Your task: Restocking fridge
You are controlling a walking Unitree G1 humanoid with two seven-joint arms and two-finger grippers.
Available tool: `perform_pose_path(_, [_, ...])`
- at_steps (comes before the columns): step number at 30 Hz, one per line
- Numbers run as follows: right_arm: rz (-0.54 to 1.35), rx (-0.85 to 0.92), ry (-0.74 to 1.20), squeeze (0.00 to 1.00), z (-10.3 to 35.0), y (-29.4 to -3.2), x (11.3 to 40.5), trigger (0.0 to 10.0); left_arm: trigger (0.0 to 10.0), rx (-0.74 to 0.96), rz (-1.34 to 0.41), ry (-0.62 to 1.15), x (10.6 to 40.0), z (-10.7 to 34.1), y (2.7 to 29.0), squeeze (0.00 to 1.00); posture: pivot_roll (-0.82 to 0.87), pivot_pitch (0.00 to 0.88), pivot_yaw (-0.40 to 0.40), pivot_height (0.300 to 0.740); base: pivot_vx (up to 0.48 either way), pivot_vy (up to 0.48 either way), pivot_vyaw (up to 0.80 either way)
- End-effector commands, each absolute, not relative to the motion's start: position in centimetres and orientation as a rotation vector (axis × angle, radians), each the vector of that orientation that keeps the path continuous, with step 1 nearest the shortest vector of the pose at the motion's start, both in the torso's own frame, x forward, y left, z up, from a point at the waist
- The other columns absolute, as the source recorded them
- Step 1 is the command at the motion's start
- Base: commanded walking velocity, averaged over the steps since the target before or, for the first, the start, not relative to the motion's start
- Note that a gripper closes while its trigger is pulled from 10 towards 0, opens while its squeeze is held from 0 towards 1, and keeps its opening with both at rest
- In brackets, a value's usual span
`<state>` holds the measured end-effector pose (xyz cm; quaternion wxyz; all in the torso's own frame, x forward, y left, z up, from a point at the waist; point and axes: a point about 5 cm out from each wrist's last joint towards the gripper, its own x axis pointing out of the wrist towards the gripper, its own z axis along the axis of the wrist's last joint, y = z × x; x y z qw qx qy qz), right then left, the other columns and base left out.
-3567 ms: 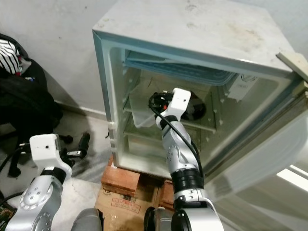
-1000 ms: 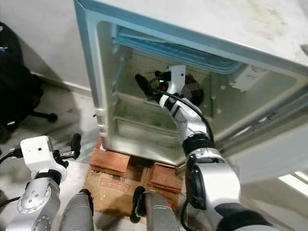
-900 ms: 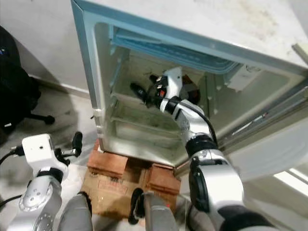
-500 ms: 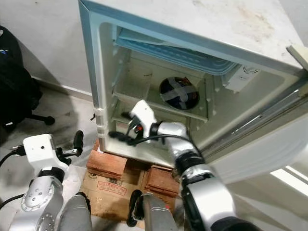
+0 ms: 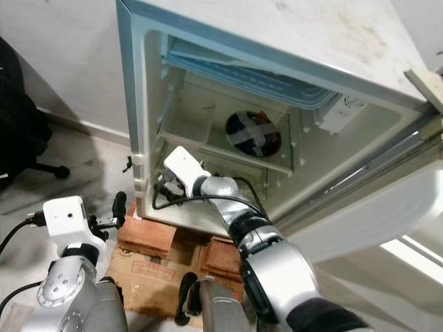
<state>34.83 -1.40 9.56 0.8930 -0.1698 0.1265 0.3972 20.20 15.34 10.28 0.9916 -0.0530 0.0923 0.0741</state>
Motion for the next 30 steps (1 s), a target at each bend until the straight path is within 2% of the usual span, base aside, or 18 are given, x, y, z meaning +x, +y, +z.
perform_pose_path(1, [0.743, -0.334, 0.295, 1.0, 9.7, -2.2, 35.5, 10.0, 10.0, -0.15, 0.157, 0.208, 19.8, 9.8, 14.4, 0.0, 0.23, 0.215, -0.29, 0.74, 0.0, 0.0, 0.0])
perform_pose_path(15, [0.674, -0.289, 0.265, 1.0, 12.0, -1.3, 36.6, 10.0, 10.0, -0.174, 0.242, 0.248, 17.6, 9.3, 14.2, 0.0, 0.26, 0.277, -0.357, 0.74, 0.0, 0.0, 0.0])
perform_pose_path(22, [0.598, -0.187, 0.197, 1.0, 13.4, -1.6, 37.4, 10.0, 10.0, -0.177, 0.247, 0.257, 17.1, 9.4, 14.0, 0.0, 0.26, 0.303, -0.361, 0.74, 0.0, 0.0, 0.0])
perform_pose_path(23, [0.577, -0.123, 0.193, 1.0, 13.7, -1.7, 37.6, 10.0, 10.0, -0.173, 0.254, 0.257, 17.0, 9.5, 14.3, 0.0, 0.26, 0.313, -0.36, 0.74, 0.0, 0.0, 0.0])
perform_pose_path(30, [0.607, -0.069, 0.161, 1.0, 13.8, -2.3, 37.6, 10.0, 10.0, -0.168, 0.266, 0.27, 16.7, 9.3, 14.9, 0.0, 0.23, 0.308, -0.341, 0.74, 0.0, 0.0, 0.0])
